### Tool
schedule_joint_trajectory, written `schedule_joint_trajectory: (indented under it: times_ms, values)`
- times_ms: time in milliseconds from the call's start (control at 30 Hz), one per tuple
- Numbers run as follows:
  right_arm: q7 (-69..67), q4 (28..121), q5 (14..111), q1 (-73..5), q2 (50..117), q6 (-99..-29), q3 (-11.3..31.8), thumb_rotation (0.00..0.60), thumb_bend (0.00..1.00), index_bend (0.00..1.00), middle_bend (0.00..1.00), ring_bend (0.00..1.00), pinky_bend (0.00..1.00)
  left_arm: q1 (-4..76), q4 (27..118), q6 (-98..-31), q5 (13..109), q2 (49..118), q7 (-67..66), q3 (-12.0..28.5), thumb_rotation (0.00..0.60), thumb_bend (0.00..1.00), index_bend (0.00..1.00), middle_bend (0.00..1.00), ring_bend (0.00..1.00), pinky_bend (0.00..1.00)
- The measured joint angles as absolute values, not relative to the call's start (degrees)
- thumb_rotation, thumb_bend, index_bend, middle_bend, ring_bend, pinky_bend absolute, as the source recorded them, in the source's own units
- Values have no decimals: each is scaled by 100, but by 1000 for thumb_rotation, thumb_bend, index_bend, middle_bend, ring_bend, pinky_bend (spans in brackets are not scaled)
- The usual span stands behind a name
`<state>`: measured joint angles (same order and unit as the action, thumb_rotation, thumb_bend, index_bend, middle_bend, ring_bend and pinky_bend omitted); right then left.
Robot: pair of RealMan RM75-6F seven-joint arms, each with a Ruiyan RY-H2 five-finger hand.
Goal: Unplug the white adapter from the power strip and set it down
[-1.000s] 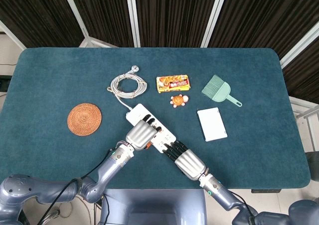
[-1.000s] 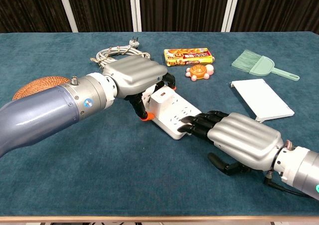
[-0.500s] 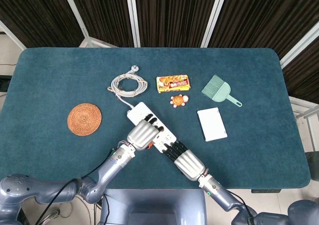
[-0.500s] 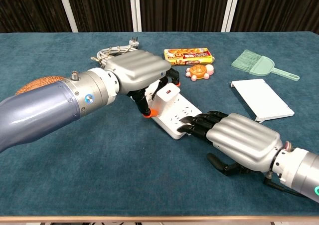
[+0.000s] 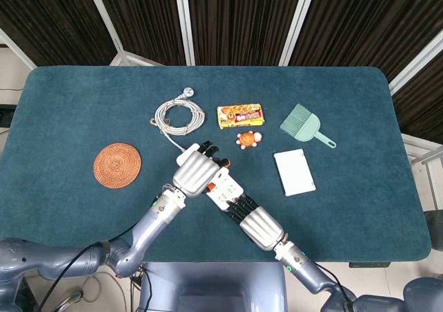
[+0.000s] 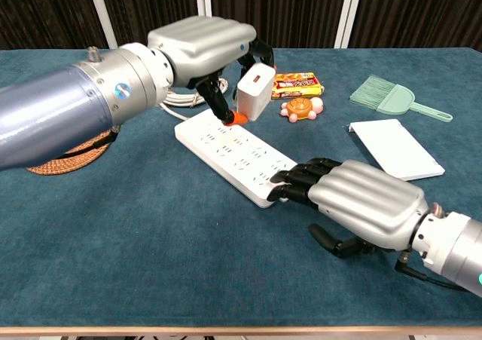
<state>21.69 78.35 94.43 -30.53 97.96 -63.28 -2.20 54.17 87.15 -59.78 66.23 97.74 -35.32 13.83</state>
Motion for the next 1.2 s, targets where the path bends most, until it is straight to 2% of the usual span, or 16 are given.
schedule_joint_trajectory:
  times_ms: [133, 233, 333, 400, 500, 700, 900, 1033, 1200]
  values:
    - [2273, 7939, 9439, -3040, 9721, -6420, -153, 600, 695, 175, 127, 129, 127, 5384, 8822, -6043, 6582, 9632, -3552, 1442, 600, 414, 527, 552, 227, 180]
    - [2389, 8070, 9446, -3032, 9609, -6551, -57, 600, 695, 143, 126, 110, 105, 5336, 8882, -6079, 6534, 9481, -3587, 1454, 600, 356, 495, 516, 227, 170]
    - [2537, 8282, 9431, -3012, 9418, -6722, 84, 600, 695, 97, 109, 79, 80, 5252, 8953, -6106, 6467, 9279, -3626, 1424, 600, 243, 445, 442, 211, 148]
    - [2621, 8428, 9389, -2985, 9265, -6826, 191, 600, 690, 64, 86, 57, 67, 5154, 9009, -6132, 6408, 9126, -3644, 1365, 600, 138, 374, 367, 179, 113]
    - [2714, 8648, 9286, -2916, 9023, -6997, 336, 600, 677, 48, 75, 49, 62, 4977, 9091, -6166, 6306, 8914, -3654, 1220, 600, 48, 272, 279, 136, 73]
    - [2776, 9017, 9074, -2661, 8459, -7380, 490, 600, 672, 48, 75, 49, 61, 4600, 9249, -6247, 6044, 8541, -3651, 909, 600, 20, 156, 180, 66, 14]
    - [2578, 9225, 8993, -2299, 7882, -7756, 450, 600, 655, 6, 48, 15, 33, 4309, 9400, -6300, 5761, 8165, -3724, 641, 600, 20, 144, 161, 64, 11]
    - [2361, 9329, 8984, -2037, 7550, -8036, 364, 600, 537, 0, 5, 0, 3, 4026, 9549, -6523, 5795, 7980, -3507, 504, 600, 20, 138, 147, 56, 10]
    - [1929, 9394, 8997, -1662, 7167, -8506, 267, 600, 430, 0, 0, 0, 0, 3457, 9766, -7073, 6360, 7694, -2885, 195, 600, 20, 128, 125, 52, 8]
